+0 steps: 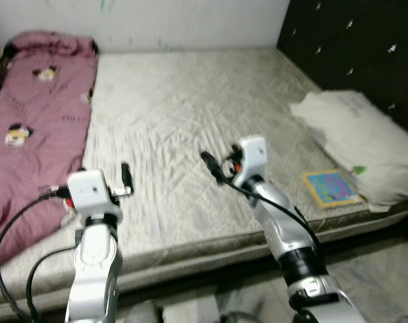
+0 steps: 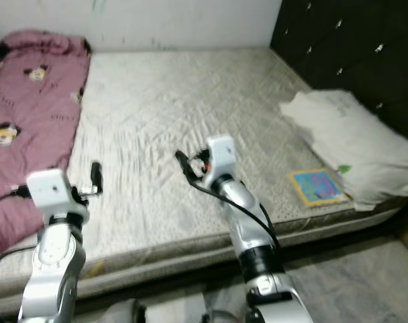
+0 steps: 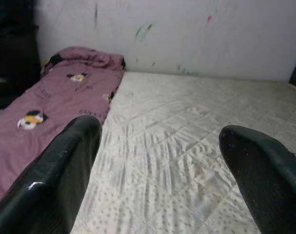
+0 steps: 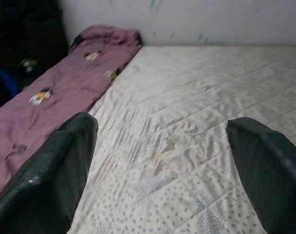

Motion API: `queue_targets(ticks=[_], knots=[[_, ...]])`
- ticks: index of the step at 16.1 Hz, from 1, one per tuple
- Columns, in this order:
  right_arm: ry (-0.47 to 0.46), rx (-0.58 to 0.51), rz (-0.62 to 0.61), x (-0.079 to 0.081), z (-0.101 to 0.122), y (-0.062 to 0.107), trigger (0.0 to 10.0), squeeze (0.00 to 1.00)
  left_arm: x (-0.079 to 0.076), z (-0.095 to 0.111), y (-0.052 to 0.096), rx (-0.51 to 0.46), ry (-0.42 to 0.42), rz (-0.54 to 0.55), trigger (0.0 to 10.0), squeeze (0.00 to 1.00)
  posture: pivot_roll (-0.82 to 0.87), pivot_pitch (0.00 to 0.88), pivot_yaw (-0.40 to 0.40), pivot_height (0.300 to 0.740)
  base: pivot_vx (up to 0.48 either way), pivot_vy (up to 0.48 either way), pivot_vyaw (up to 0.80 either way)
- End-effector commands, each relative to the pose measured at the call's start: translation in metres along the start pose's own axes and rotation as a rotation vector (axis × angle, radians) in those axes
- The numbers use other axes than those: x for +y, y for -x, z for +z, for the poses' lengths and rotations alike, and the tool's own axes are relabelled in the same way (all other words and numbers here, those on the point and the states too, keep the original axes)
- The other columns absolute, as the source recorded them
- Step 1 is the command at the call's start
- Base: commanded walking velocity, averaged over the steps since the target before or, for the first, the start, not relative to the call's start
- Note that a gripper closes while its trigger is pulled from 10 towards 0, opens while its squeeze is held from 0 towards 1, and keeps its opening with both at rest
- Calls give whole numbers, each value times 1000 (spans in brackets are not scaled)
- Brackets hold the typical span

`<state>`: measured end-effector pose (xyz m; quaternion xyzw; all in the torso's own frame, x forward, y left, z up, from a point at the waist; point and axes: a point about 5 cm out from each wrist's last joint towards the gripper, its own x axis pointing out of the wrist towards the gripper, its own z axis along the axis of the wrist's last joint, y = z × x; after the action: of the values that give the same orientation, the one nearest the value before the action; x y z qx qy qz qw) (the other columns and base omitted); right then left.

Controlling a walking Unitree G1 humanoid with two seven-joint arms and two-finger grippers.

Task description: Clean up the room

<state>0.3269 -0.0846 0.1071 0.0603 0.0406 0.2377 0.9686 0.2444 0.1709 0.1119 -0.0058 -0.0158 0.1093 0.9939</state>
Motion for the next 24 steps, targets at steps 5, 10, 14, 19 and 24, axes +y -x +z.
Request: queue_targets(ticks=[5,10,14,19,24], knots=[[5,-40,13,7,10,-5,10000,0,5,3,-2,-10,-9,18,10000,0,8,0,-59,740,0,480,0],[-4,-43,21,8,10,-5,10000,0,5,3,-2,-11,-12,18,10000,0,8,0,-59,740,0,480,0],[0,-44,30,8,10,-6,10000,0,5,3,-2,-11,-12,18,10000,0,8,0,-58,740,0,480,0],[5,-51,43,10,11,-7,10000,0,5,2,-3,-10,-13,18,10000,0,9,0,-58,740,0,480,0],[12,-56,49,11,12,-8,10000,0,6,2,-4,-7,-17,31,10000,0,9,0,-59,740,0,480,0]])
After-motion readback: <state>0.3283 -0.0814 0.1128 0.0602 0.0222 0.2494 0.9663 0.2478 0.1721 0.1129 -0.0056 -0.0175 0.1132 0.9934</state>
